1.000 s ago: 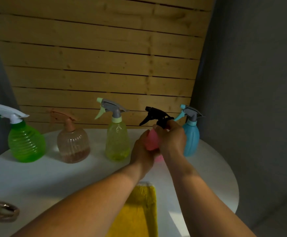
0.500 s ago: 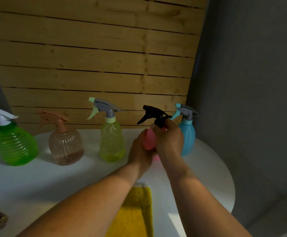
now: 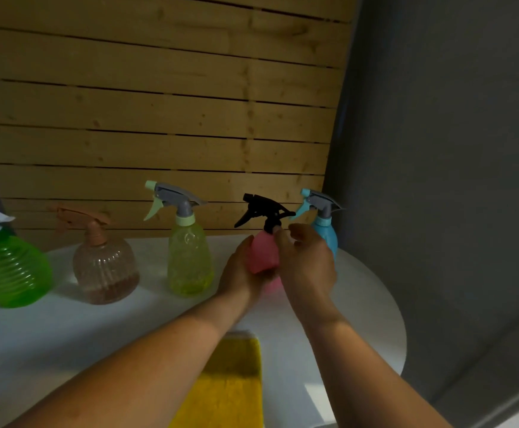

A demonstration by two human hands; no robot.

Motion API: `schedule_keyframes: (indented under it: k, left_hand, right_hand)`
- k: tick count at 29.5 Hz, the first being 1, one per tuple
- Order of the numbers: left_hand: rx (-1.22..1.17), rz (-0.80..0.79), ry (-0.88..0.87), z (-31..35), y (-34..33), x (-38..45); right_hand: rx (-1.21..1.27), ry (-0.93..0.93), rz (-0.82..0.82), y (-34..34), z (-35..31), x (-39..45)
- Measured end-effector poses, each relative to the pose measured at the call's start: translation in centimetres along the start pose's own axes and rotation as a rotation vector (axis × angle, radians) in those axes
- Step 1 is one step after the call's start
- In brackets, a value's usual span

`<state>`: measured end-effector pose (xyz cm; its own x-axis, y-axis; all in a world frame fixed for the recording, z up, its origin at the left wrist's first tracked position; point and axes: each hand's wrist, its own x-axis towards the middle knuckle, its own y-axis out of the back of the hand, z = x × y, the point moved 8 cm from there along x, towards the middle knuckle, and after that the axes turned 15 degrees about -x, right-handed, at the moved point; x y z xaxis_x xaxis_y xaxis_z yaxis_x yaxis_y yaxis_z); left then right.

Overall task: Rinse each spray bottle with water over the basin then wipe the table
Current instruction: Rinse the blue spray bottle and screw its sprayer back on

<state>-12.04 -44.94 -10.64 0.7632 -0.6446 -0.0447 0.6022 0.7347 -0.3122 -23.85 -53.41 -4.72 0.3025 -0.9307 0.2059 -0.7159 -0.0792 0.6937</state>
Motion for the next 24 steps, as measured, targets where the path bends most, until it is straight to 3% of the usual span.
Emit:
schedule_keyframes:
  k: [3, 6, 9, 18, 24]
  left_hand:
    - [0.107, 0.029, -0.008, -0.2, -0.1, -0.7]
    - [0.324, 0.157, -0.158, 0.9, -0.1, -1.5]
    - [0.324, 0.216, -0.286, 2.3, -0.6, -2.9]
    - [0.319, 0.180, -0.232, 3.2, -1.2, -3.3]
    - [0.303, 0.155, -0.258, 4.2, -1.5, -4.3]
  right_hand:
    - [0.008, -0.046, 0.128, 2.0, 2.1, 0.1]
    - [0.080, -0.106, 0.232, 2.8, 3.9, 1.0]
    - [0.115, -0.136, 0.272, 3.2, 4.4, 2.4]
    - [0.129, -0.150, 0.013, 0.0, 5.1, 7.0]
    - [0.135, -0.105, 0.034, 2.5, 4.1, 4.9]
